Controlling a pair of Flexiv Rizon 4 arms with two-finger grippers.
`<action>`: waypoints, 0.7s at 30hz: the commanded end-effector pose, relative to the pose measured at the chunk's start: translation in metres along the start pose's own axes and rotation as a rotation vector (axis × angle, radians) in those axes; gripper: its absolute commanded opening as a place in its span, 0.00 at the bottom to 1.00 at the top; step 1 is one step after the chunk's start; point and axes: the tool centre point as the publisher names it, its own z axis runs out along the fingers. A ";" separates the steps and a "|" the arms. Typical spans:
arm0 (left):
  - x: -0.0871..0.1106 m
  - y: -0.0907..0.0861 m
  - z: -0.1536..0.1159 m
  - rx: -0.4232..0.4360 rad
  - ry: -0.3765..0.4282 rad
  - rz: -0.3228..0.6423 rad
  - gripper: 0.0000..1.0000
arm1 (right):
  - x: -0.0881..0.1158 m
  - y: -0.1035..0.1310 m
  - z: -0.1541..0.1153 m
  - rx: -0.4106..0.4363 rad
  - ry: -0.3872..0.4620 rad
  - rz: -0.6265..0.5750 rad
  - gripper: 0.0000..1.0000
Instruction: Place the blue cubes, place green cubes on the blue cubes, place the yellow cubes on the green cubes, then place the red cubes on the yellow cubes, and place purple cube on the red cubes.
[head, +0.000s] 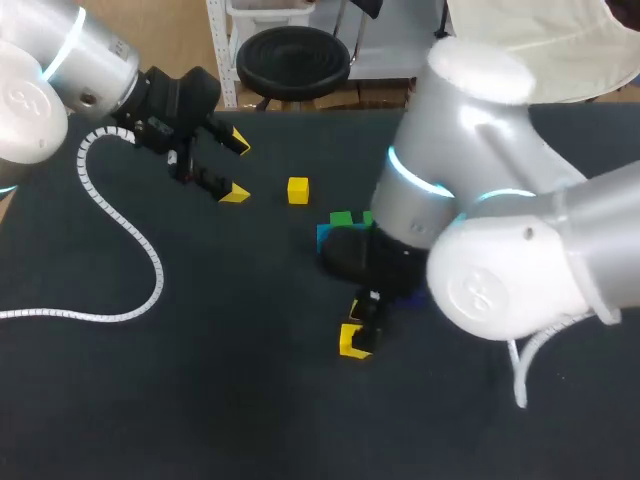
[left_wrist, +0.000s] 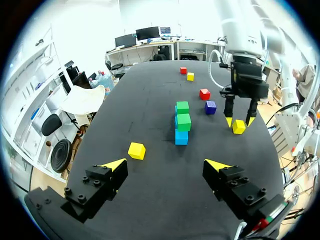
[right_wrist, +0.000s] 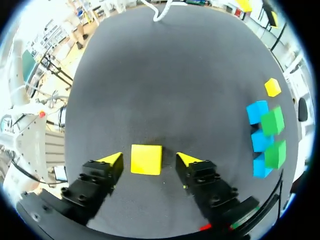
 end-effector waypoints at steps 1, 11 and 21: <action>0.000 0.001 0.000 0.002 0.001 0.001 1.00 | 0.021 0.009 0.000 0.049 -0.140 0.009 1.00; 0.000 0.001 0.000 0.002 0.001 0.001 1.00 | 0.020 0.007 0.000 0.081 -0.268 -0.022 1.00; 0.000 0.001 0.000 0.002 0.001 0.001 1.00 | 0.005 0.003 -0.006 0.084 -0.340 -0.072 1.00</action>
